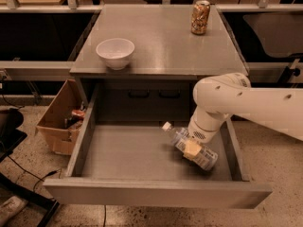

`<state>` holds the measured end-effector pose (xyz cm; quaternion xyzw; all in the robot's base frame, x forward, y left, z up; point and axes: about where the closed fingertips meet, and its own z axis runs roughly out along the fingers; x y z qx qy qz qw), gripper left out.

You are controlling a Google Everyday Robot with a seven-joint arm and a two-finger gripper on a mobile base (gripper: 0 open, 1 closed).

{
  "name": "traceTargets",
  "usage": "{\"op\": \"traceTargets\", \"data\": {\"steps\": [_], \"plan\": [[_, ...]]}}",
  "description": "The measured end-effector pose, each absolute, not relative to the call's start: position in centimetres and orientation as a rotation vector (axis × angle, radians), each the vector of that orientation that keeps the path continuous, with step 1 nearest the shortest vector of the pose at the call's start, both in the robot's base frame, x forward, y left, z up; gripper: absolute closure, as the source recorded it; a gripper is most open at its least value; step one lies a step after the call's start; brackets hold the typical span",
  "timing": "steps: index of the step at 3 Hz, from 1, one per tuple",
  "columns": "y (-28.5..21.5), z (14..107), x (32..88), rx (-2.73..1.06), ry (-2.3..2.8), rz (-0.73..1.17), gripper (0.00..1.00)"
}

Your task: Place blue plastic bottle into top drawer

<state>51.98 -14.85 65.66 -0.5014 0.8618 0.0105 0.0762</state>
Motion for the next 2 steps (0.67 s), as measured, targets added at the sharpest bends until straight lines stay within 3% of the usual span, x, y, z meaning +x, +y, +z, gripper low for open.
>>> {"op": "traceTargets", "data": {"steps": [2], "plan": [[-14.65, 64.53, 51.82, -1.517, 2.597, 0.036, 0.36]]}}
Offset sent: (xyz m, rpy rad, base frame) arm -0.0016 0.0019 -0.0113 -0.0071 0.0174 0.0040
